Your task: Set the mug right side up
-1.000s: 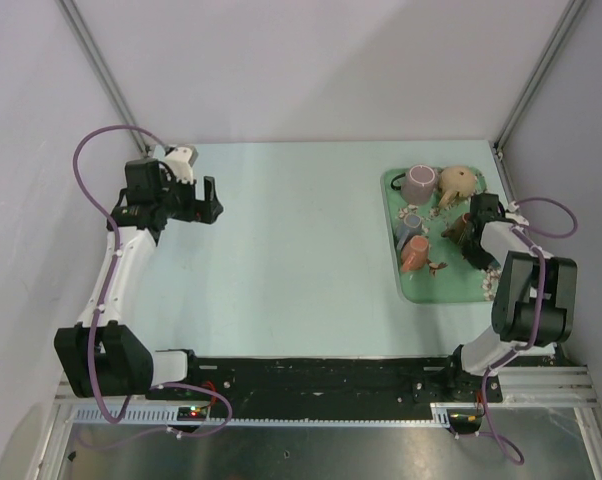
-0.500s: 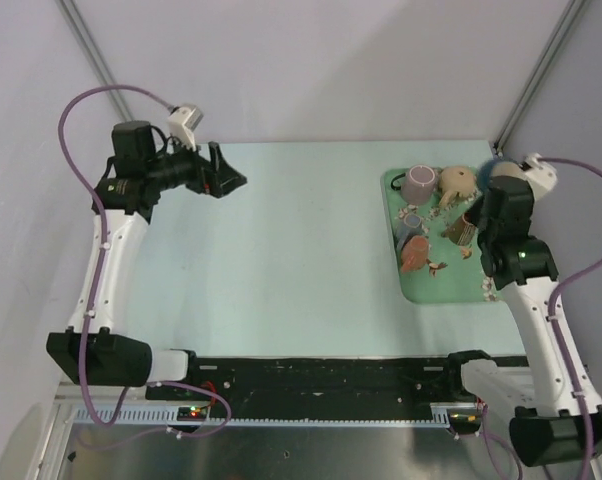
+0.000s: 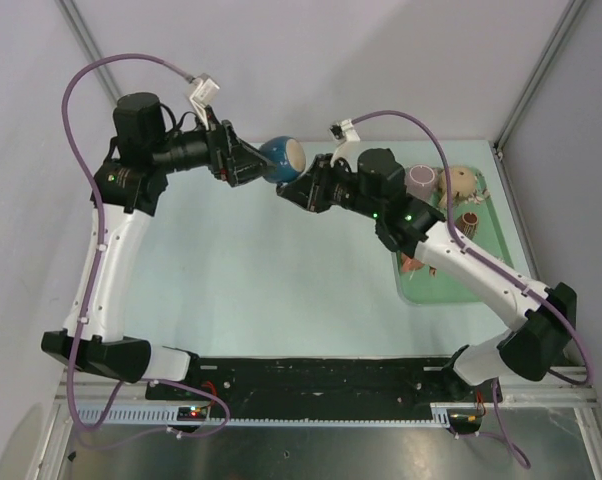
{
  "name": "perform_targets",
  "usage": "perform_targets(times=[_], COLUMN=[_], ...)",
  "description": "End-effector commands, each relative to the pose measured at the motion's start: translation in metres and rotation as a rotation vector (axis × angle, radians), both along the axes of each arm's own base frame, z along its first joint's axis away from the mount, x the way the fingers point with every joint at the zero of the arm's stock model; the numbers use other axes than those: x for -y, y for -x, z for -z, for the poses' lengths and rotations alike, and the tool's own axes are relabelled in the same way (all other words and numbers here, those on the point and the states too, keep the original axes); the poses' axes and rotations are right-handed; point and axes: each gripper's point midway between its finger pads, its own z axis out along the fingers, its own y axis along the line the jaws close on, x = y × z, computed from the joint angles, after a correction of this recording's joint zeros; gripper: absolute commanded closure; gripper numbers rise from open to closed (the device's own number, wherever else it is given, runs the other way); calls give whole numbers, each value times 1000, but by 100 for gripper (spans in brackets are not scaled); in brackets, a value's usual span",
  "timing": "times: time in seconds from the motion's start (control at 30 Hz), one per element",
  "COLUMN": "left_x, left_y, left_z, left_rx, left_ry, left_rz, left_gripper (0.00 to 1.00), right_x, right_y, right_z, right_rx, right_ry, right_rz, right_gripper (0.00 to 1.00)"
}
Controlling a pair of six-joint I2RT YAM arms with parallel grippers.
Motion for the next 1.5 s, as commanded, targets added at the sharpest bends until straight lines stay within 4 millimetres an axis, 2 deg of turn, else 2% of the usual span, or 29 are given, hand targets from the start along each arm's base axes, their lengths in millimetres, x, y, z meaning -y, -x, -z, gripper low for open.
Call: perform_targets(times=[0.0,0.13,0.23,0.3,0.5,0.57,0.63,0.7,0.73,0.77,0.83,0.87,0.9,0.93,0.97,1.03,1.1,1.17,1.27,1.3,1.37,1.47], left_x=[-7,-17,-13,-9,2,3,4,4,2,-1,-21,-37,-51,-68,-82,-110,-132,-152,-175,-177,-174,-158], left_y=[-5,-14,-8,-1,21,23,23,16,6,-4,-37,-58,-70,-84,-92,-103,-104,-101,-89,-84,-75,-59], left_z=[-8,-10,-19,-26,-47,-51,-51,-43,-34,-24,13,35,57,81,100,140,176,213,255,266,287,318], left_rx=[-20,-29,-38,-57,-96,-108,-127,-149,-151,-151,-143,-97,-80,-33,3,50,63,46,3,-12,-40,-76], left_ry=[20,32,66,100,182,200,213,215,207,196,123,33,-61,-194,-315,-557,-754,-937,-1142,-1170,-1177,-1125], left_rz=[-75,-133,-101,-62,67,81,86,68,28,-12,-188,-309,-396,-491,-547,-622,-632,-605,-532,-494,-411,-261], left_gripper=[0,0,2,10,43,57,77,90,95,97,99,100,100,100,100,100,100,100,100,100,100,100], right_x=[-20,-29,-30,-33,-45,-49,-55,-58,-57,-53,-32,-16,1,17,36,72,108,149,214,235,266,296], right_y=[42,45,41,38,30,27,26,22,17,4,-20,-31,-42,-47,-53,-56,-55,-51,-38,-30,-18,-8], right_z=[-129,-133,-133,-132,-123,-117,-110,-100,-90,-73,-38,-18,1,21,42,77,109,137,170,179,193,214], right_rx=[253,242,230,223,175,153,130,105,78,27,-66,-106,-141,-167,-194,-229,-263,-333,-411,-416,-430,-488], right_ry=[-302,-334,-344,-349,-351,-348,-343,-324,-297,-252,-169,-125,-79,-28,36,166,296,408,599,676,780,811], right_rz=[-170,-187,-173,-183,-214,-232,-260,-263,-244,-179,-27,57,147,216,304,437,548,684,910,988,1091,1192], right_gripper=[100,100,100,100,100,100,100,100,93,73,48,35,21,11,6,2,1,1,0,1,0,7])
